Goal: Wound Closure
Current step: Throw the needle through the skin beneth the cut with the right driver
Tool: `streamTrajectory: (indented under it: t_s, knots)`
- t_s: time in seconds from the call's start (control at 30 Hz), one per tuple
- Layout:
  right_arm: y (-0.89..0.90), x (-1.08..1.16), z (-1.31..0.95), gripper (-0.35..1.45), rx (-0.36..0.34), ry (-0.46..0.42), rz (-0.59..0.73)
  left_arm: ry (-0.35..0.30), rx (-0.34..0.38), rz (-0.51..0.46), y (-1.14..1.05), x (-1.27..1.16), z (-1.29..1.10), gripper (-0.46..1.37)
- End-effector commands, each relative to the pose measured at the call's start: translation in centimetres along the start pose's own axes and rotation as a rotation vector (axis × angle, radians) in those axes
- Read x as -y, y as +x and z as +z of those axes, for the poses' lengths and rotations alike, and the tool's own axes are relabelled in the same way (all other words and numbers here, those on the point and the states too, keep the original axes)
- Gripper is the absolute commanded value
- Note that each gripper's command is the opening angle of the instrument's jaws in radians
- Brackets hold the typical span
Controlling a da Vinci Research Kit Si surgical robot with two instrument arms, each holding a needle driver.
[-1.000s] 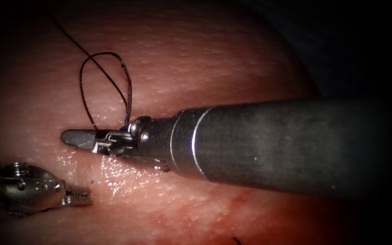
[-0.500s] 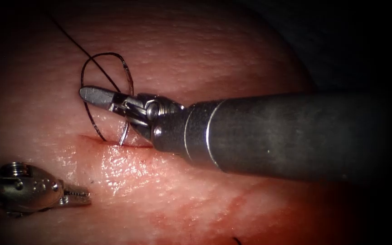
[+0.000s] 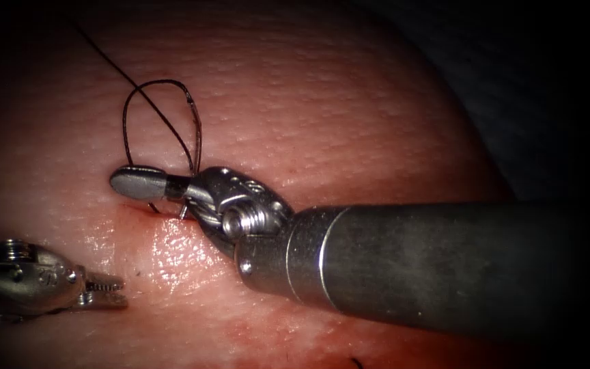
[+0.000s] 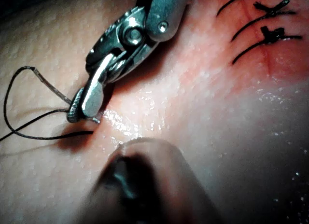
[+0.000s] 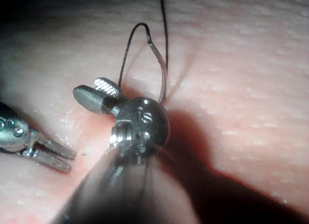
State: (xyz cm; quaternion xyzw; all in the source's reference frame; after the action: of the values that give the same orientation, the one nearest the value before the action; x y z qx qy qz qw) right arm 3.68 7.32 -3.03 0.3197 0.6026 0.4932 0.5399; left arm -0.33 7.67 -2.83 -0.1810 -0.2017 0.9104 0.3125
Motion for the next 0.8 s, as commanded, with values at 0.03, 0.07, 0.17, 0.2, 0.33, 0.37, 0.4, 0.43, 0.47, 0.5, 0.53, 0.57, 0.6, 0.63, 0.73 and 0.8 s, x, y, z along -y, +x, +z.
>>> streamTrajectory:
  t_s: [0.03,0.07,0.17,0.2,0.33,0.37,0.4,0.43,0.47,0.5,0.53,0.57,0.6,0.63,0.73,0.8]
  knots:
    - [0.0,0.0,-0.04,0.75,0.005,0.003,-0.019,0.003,-0.001,0.0,0.0,0.0,0.0,0.1]
    - [0.0,0.0,-0.07,0.75,0.007,0.005,-0.03,0.003,-0.001,0.0,0.0,0.0,0.0,0.11]
    - [0.01,0.03,-0.16,0.73,0.026,0.007,-0.116,0.003,-0.001,0.0,0.0,0.0,0.0,0.11]
    - [0.01,0.03,-0.18,0.71,0.036,0.011,-0.127,0.003,-0.001,0.0,0.0,0.0,0.0,0.11]
    - [0.01,0.05,-0.28,0.69,0.075,0.005,-0.149,0.003,-0.001,0.0,0.0,0.0,0.0,0.11]
    - [0.02,0.05,-0.31,0.69,0.082,0.005,-0.148,0.003,-0.001,0.0,0.0,0.0,0.0,0.11]
    - [0.04,0.04,-0.33,0.68,0.094,0.002,-0.146,0.003,-0.001,0.0,0.0,0.0,0.0,0.11]
    - [0.05,0.04,-0.35,0.68,0.098,0.001,-0.146,0.003,-0.001,0.0,0.0,0.0,0.0,0.11]
    - [0.08,0.02,-0.39,0.64,0.102,0.003,-0.144,0.003,-0.001,0.0,0.0,0.0,0.0,0.11]
    - [0.12,0.01,-0.42,0.61,0.097,-0.005,-0.149,0.003,-0.001,0.0,0.0,0.0,0.01,0.11]
    - [0.13,0.0,-0.43,0.59,0.092,-0.012,-0.149,0.003,-0.001,0.0,0.0,0.0,0.01,0.11]
    - [0.21,-0.03,-0.46,0.59,0.083,-0.044,-0.194,0.003,-0.001,0.0,0.0,0.0,0.01,0.11]
    - [0.24,-0.04,-0.46,0.59,0.084,-0.054,-0.21,0.003,-0.001,0.0,0.0,0.0,0.01,0.11]
    - [0.3,-0.07,-0.47,0.59,0.093,-0.074,-0.232,0.003,-0.001,0.0,0.0,0.0,0.01,0.11]
    - [0.42,-0.15,-0.47,0.56,0.111,-0.125,-0.287,0.004,-0.001,0.0,0.0,0.0,0.01,0.1]
    - [0.48,-0.22,-0.46,0.53,0.109,-0.149,-0.31,0.004,-0.001,-0.001,0.01,0.0,0.01,0.1]
